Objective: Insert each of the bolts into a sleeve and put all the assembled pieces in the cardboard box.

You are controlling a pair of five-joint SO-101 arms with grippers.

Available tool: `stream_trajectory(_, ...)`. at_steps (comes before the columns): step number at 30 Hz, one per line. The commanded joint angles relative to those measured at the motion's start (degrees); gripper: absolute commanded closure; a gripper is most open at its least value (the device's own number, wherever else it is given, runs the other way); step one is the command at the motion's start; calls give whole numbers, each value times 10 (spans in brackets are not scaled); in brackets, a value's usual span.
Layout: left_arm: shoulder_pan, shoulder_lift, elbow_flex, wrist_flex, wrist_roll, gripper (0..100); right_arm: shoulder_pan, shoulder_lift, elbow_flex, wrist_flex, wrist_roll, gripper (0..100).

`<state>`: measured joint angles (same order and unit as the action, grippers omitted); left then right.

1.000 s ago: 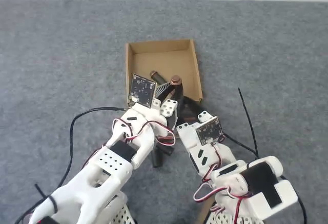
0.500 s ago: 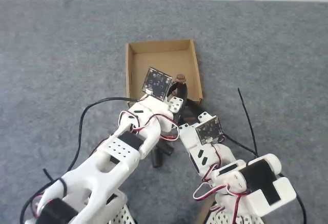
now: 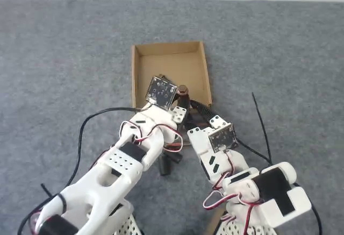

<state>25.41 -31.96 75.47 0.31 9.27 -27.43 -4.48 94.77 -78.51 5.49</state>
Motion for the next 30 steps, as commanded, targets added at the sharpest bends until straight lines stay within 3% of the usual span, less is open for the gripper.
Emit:
stream_trajectory(1,11,-5,2,39,-8,987,21,-11,11,-26,-6,992)
stream_trajectory(5,11,-6,0,38,-9,958,21,-11,11,-25,-6,992)
stream_trajectory(13,7,-7,2,40,8,641,21,-11,11,-23,-6,992)
stream_trajectory(19,8,-77,20,52,26,628,21,-11,11,-22,-6,992)
stream_trajectory(27,-8,-290,38,177,71,628,21,-11,11,-22,-6,992)
stream_trajectory(30,-27,-359,61,182,81,628,21,-11,11,-22,-6,992)
